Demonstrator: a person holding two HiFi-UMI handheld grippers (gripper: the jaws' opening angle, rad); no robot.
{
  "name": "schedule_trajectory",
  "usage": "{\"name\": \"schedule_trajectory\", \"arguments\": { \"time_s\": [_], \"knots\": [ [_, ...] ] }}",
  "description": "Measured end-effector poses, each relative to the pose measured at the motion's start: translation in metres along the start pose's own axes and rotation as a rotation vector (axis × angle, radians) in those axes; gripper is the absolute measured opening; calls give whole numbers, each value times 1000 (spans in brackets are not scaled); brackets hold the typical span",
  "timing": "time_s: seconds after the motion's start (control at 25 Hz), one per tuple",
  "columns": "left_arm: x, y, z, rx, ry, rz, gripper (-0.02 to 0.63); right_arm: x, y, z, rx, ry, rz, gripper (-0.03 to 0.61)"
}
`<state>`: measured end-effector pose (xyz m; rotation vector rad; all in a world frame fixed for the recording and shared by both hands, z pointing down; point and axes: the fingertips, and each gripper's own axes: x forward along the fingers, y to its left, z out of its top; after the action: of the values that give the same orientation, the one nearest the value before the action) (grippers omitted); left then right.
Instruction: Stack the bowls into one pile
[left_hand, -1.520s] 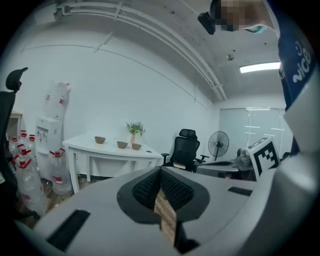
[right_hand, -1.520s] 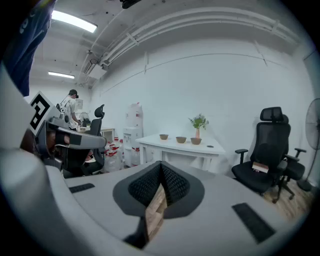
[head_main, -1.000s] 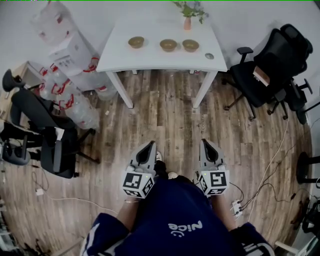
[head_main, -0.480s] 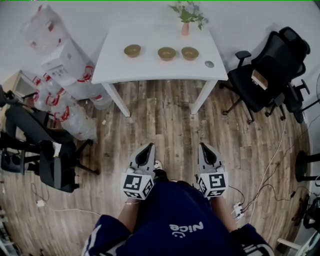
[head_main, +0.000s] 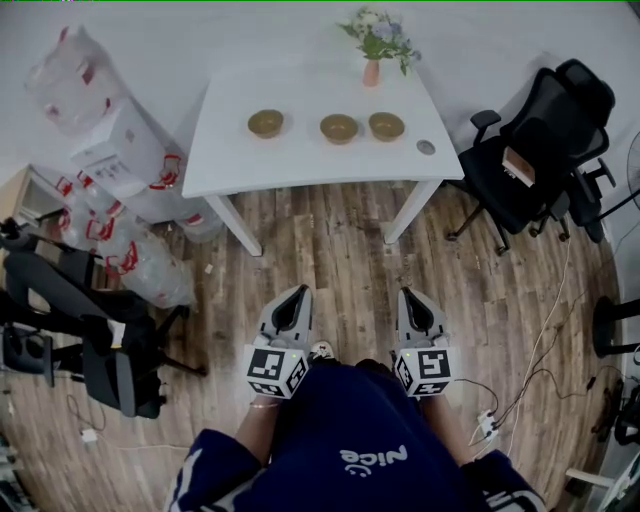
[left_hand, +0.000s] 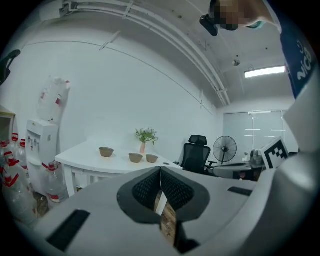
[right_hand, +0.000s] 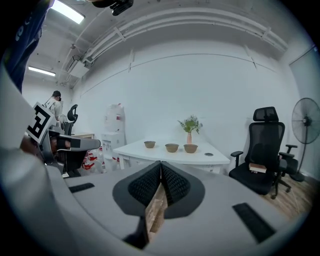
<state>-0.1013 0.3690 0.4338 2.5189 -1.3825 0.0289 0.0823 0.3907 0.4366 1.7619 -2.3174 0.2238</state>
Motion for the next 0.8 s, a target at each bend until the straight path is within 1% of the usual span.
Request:
{"name": "schedule_trajectory", "arguments": {
  "time_s": [0.2,0.4,0.52,0.6,0.72,0.8],
  "knots": [
    [12,15,2,-2,14,-33,18,14,7,-2,11,21,-15,23],
    [17,18,-2,-21,29,-51,18,22,6,-6,8,47,-44,23],
    [21,16,-9,-36,45,-63,18,31,6,-12,4,66,-30,23],
    [25,19,-13,-52,55,-49,18,39,5,-17,6,80,-15,23],
    [37,33,-11,-90,68,10,18,58,0,-15,5,84,12,23],
    [46,40,-6,-90,62,28,18,72,-4,-11,2,83,32,23]
  ]
}}
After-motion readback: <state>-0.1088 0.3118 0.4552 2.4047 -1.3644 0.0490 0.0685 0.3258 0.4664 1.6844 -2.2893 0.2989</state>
